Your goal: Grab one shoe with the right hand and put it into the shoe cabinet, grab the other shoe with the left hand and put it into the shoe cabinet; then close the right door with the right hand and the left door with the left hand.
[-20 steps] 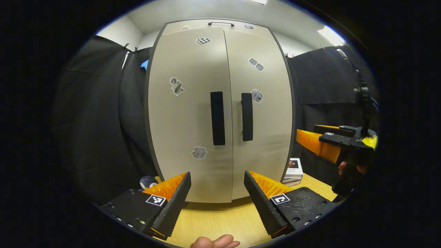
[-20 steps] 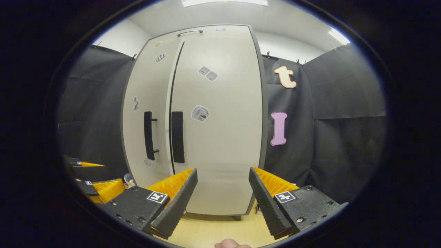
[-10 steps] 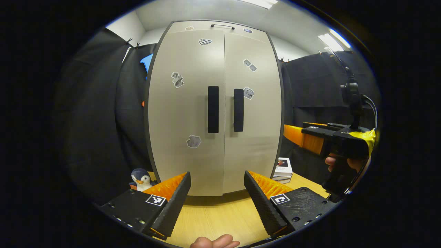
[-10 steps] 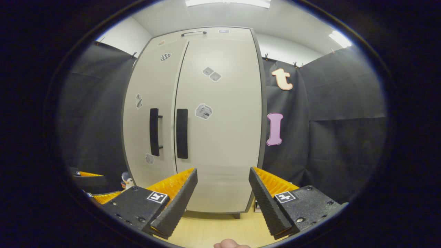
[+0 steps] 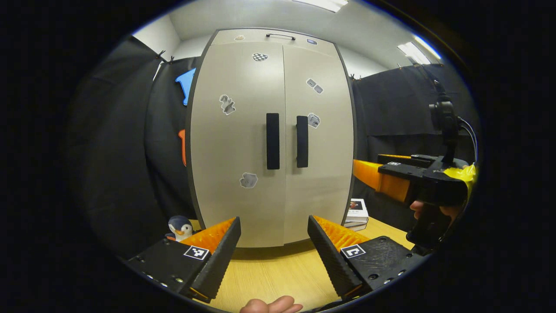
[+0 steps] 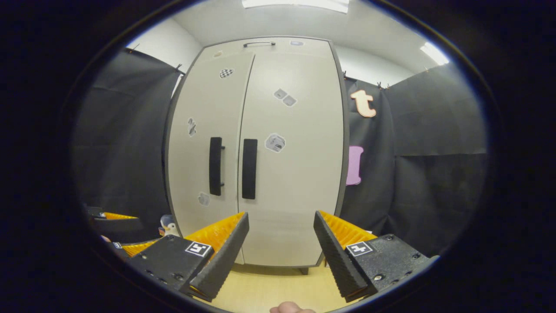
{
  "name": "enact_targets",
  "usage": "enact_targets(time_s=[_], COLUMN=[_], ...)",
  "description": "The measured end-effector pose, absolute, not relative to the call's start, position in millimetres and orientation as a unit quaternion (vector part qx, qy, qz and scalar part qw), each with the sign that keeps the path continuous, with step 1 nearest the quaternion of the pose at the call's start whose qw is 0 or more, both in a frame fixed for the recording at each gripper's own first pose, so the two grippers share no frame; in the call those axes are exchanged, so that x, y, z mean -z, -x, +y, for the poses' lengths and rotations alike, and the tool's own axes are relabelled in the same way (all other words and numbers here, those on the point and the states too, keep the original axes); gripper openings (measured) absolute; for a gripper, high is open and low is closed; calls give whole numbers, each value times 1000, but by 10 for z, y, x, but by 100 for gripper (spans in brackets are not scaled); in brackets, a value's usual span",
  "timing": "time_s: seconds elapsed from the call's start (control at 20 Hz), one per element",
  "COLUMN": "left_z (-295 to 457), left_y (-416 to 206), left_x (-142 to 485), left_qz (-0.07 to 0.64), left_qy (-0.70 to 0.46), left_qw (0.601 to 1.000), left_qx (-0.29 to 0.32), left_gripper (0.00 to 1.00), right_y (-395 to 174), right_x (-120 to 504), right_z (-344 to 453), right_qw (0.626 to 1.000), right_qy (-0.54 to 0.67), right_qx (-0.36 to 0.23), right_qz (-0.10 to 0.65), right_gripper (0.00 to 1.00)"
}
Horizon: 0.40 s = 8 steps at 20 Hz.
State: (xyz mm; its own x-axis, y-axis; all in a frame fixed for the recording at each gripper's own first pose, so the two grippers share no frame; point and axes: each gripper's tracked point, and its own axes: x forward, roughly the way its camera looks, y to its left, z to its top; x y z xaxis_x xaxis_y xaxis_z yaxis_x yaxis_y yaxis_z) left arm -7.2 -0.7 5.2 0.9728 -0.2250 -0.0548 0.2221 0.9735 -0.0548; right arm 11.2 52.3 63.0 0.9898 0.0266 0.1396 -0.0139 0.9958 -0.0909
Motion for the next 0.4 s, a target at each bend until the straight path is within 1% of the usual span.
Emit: enact_targets(time_s=[0.4], left_z=[124], left_y=[30], left_x=[-47], left_qz=[27], left_qy=[35], left_qw=[994], left_qx=[101], left_gripper=[94], right_y=[-239], right_x=[-585], right_z=[582], right_qw=[997], right_qy=[48], right_qx=[-14], right_qz=[-63], right_gripper=[98])
